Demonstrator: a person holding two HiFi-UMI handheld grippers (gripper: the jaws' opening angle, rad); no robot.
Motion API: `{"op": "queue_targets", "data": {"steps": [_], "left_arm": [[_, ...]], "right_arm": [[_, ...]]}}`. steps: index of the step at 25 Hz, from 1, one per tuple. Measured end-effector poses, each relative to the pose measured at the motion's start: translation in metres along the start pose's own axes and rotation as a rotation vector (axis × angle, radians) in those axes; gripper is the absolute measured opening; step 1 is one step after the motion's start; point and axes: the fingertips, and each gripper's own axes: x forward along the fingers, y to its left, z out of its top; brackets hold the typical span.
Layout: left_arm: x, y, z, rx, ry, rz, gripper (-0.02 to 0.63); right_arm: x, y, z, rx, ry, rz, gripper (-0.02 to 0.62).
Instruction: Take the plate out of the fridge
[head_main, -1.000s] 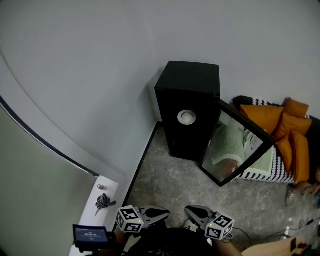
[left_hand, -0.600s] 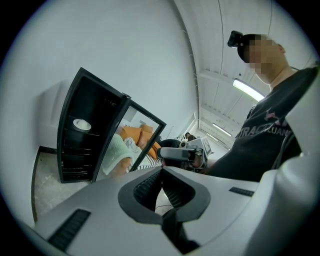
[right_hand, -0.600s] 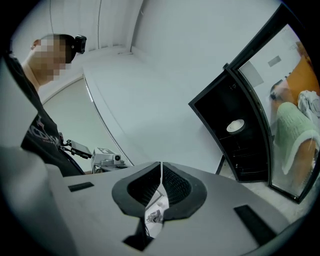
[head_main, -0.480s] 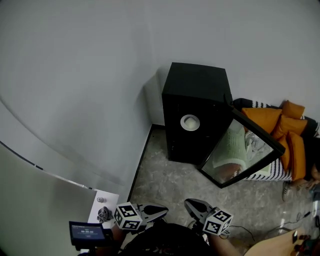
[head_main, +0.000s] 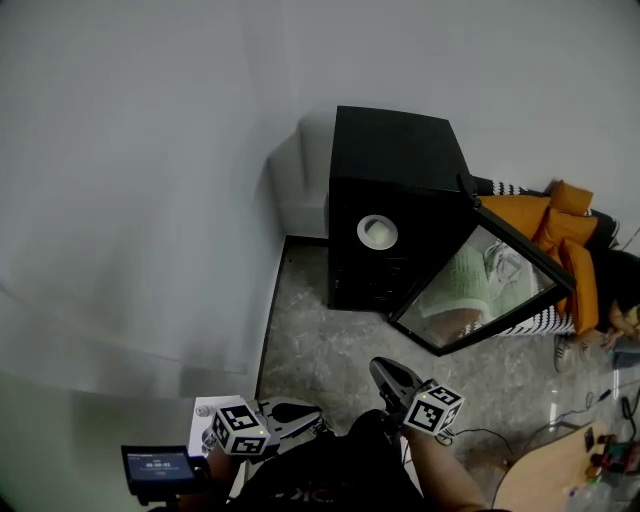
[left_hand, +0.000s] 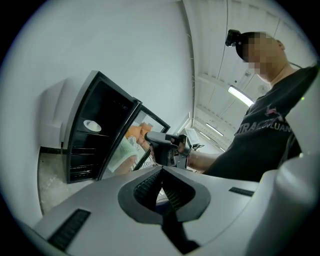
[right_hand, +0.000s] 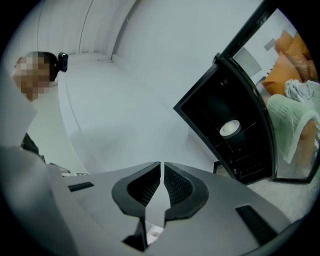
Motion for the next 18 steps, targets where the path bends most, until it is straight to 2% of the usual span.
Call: {"op": "queue_targets", "data": {"steps": [6, 9, 12, 18], "left_arm": [[-0.024, 0.016, 0.005, -0.003, -0.037, 0.051, -0.002], [-0.039, 0.029, 0.009, -0.032, -0.073, 0.1, -0.002], [-0.051, 0.044, 0.014, -0.062, -0.108, 0.152, -0.002], [-0.062, 0.071, 0.03, -0.109, -0.172, 0.266, -0.002]], "right_arm": [[0.019, -0.05, 0.031, 0.118, -0.058, -0.114, 0.009], [0.036, -0.086, 0.053, 0.186, -0.092, -0.197, 0.009], [0.059, -0.126, 0.074, 0.279, -0.129, -0.241, 0.012], [0.108, -0.21, 0.111, 0.384, -0.163, -0.349, 0.034]]}}
